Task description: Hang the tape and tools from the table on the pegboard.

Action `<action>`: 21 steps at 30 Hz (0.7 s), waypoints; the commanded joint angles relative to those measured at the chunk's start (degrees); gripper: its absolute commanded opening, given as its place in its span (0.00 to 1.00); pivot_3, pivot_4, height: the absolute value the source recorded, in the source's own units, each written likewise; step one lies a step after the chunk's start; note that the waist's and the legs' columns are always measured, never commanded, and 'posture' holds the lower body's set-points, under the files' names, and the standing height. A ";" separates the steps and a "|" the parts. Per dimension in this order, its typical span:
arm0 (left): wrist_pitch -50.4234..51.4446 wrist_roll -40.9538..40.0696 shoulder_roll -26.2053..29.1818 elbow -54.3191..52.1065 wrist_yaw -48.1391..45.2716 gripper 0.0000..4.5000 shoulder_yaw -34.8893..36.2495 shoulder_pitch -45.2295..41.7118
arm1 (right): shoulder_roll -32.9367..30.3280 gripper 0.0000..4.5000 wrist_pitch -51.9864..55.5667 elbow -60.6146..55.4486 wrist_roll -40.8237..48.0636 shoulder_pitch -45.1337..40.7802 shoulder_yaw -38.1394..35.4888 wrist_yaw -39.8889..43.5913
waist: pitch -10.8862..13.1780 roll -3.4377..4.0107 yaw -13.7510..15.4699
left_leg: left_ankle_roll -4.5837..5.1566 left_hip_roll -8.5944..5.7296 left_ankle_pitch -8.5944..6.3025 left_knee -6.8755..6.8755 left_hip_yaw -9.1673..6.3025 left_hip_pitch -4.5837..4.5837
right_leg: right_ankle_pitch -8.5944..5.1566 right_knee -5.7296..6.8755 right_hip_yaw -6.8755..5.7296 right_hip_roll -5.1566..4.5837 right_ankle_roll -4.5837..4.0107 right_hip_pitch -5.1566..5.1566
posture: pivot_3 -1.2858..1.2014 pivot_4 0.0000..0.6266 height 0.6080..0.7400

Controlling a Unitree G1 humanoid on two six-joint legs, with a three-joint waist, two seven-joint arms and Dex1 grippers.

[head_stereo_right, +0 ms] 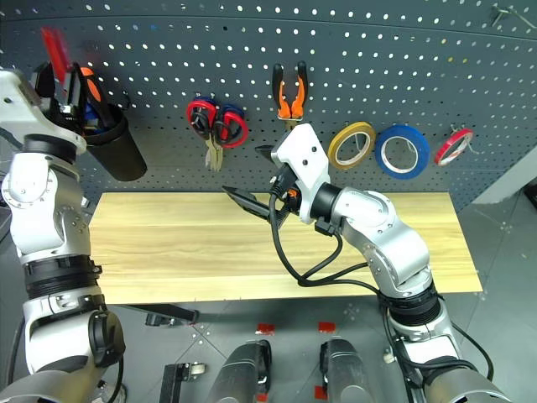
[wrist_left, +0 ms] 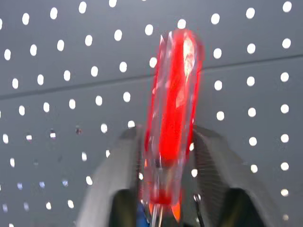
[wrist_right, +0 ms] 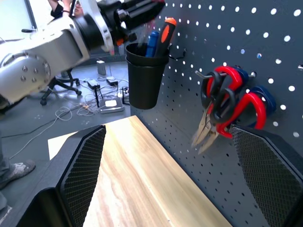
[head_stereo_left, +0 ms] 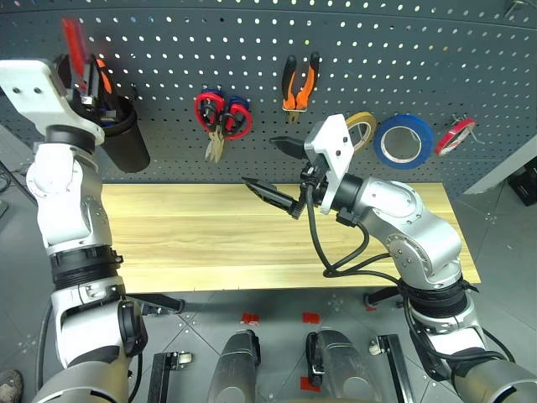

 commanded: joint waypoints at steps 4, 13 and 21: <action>-3.54 -1.24 0.15 -6.59 3.33 0.89 3.67 2.00 | -0.22 1.00 -1.44 -1.25 0.51 -0.49 -0.38 0.66 | -0.07 -0.06 -0.02 | 0.00 0.02 0.00 0.01 -0.03 0.00 | 0.00 0.02 -0.03 0.01 0.00 0.00 | 0.49 0.30 1.00; -1.38 3.59 0.21 -12.57 -1.49 0.99 -6.33 3.96 | -1.18 1.00 -3.98 0.43 -0.22 2.32 -0.06 2.12 | -1.75 -0.29 0.49 | 0.00 -0.03 0.00 0.01 -0.02 0.00 | 0.00 0.02 -0.02 0.01 0.00 0.03 | 0.50 0.24 1.00; 10.93 -1.79 -2.24 -19.76 -3.13 0.99 -6.47 14.79 | -4.86 1.00 -6.86 1.25 -1.82 7.82 -0.86 2.79 | -3.61 -0.23 -0.15 | 0.01 0.03 0.00 0.01 0.06 0.11 | 0.02 0.12 0.17 0.09 0.02 0.04 | 0.50 0.21 1.00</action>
